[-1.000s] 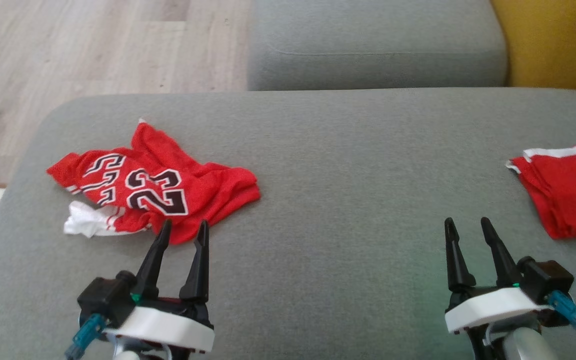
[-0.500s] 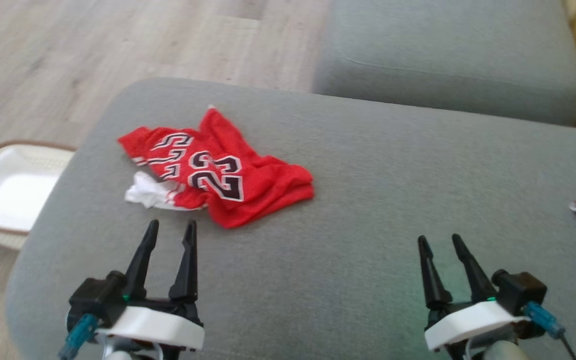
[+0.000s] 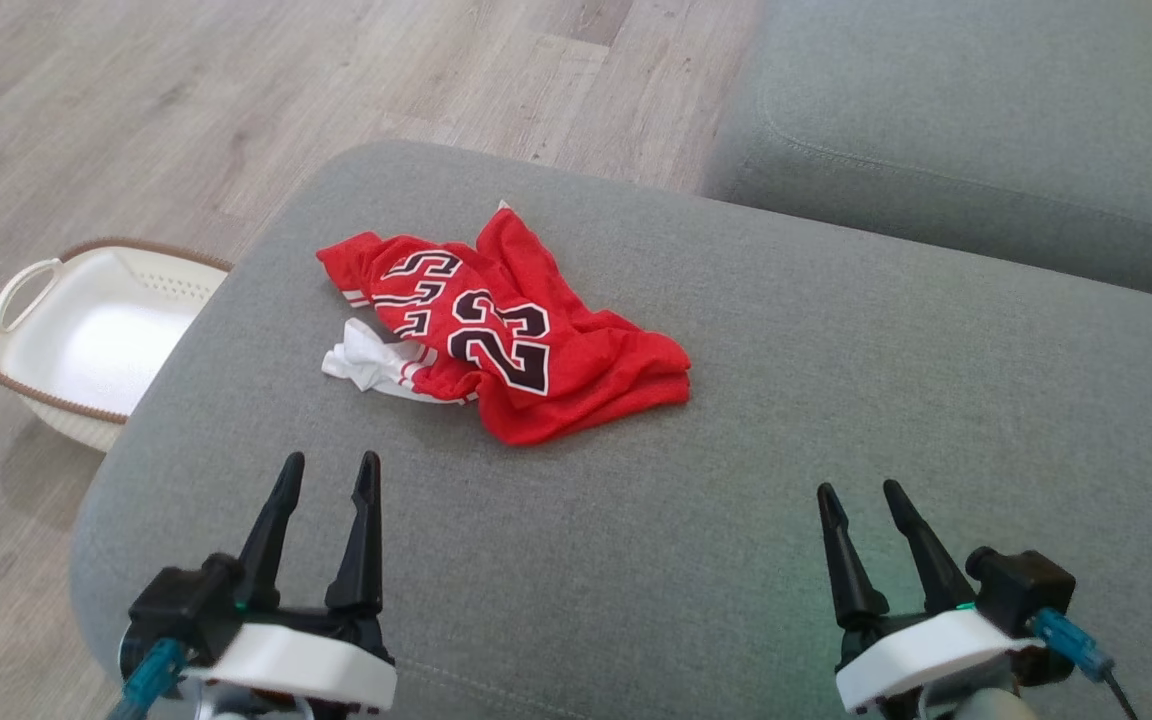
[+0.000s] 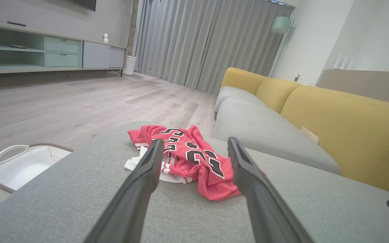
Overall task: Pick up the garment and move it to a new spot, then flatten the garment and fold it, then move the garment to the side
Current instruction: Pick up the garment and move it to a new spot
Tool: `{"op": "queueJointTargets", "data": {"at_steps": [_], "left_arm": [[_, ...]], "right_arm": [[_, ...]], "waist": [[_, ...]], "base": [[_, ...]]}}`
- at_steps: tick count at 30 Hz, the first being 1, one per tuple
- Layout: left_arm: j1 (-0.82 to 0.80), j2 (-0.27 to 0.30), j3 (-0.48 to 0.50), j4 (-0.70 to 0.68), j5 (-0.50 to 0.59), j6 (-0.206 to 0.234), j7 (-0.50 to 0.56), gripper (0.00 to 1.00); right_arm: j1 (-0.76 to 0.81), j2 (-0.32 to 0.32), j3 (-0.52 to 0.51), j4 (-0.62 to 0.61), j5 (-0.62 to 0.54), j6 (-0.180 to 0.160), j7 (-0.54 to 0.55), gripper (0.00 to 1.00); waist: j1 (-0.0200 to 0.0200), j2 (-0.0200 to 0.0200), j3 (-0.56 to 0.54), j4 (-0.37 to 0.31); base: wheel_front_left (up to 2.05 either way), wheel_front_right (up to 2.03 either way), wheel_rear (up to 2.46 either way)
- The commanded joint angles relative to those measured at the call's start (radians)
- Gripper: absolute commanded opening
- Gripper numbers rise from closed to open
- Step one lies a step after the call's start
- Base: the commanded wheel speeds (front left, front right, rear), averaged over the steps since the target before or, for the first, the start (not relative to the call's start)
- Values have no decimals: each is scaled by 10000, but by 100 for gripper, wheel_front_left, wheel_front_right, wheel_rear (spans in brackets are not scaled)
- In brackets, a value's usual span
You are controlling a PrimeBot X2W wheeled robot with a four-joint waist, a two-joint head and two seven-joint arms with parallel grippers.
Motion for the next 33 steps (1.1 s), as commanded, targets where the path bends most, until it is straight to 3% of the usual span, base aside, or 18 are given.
{"op": "queueJointTargets", "data": {"at_steps": [1, 12, 19, 23, 30, 33], "left_arm": [[-435, -24, 355, -334, 96, -16, -61, 100], [-621, -24, 54, -404, -88, 27, -61, 100], [-1477, -24, -282, -144, -72, -86, -61, 100], [-2812, 0, -384, 934, 318, -358, -61, 100], [-6732, 910, -772, 4397, 404, -718, 888, 100], [-7602, 1158, -974, 5344, 241, -753, 1433, 100]], "right_arm": [[-277, -37, 237, -271, 39, -9, -136, 100], [-862, -37, 316, -77, -558, -9, 143, 100], [-1771, -37, 62, -299, -1024, -9, 602, 100], [-2032, -37, -107, -562, -1211, -9, 741, 100], [-2319, -37, -357, -1455, -1581, -9, 982, 100], [-2382, -37, -408, -1730, -1624, -9, 1038, 100]], "waist": [[0, 0, 27, 13], [0, 0, 570, 128], [0, 0, 1460, 48], [0, 0, 2105, -347], [0, 0, 3447, -1484], [0, 0, 3737, -1755]], "base": [[0, 0, 0], [0, 0, 0], [0, 0, 0], [0, 0, 0], [0, 0, 0], [0, 0, 0]]}}
